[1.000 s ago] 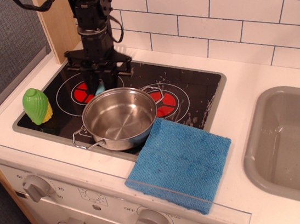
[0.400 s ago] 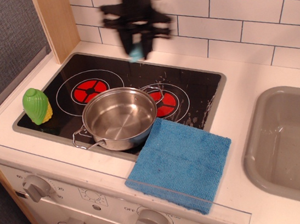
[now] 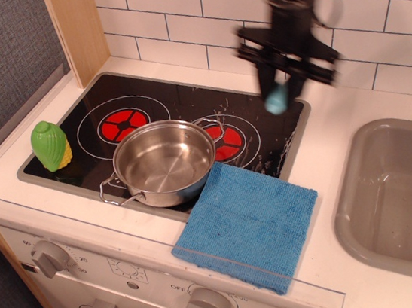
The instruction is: Place the spatula above the blue cloth.
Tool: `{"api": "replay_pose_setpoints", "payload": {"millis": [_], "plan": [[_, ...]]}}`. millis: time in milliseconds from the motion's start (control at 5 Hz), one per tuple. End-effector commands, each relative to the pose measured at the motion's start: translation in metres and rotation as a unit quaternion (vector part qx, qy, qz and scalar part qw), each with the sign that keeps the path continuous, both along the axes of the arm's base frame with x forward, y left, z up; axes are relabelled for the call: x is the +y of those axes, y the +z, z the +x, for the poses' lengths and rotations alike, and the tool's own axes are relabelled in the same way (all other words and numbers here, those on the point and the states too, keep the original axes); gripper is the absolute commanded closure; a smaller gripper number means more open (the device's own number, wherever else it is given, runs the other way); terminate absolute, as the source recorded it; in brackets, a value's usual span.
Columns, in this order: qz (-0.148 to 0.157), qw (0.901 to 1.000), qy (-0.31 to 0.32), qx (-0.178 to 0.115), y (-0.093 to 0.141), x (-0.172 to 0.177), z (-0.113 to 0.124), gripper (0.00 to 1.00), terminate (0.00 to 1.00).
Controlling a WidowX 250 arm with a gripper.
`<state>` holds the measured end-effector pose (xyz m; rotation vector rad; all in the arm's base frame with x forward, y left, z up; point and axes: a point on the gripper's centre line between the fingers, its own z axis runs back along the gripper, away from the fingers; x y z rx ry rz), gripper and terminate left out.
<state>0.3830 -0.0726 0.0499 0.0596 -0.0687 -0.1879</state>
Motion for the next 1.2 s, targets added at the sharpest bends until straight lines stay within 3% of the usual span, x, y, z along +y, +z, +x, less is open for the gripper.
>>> {"api": "replay_pose_setpoints", "payload": {"millis": [0, 400, 600, 1000], "plan": [[-0.024, 0.9988, 0.035, 0.025, -0.020, -0.016, -0.026, 1.00, 0.00], [-0.026, 0.9965, 0.069, 0.040, -0.031, -0.011, -0.043, 1.00, 0.00], [-0.035, 0.9972, 0.063, 0.018, -0.022, -0.007, -0.047, 1.00, 0.00], [-0.031, 0.9970, 0.068, 0.016, -0.017, 0.004, -0.051, 1.00, 0.00]]}}
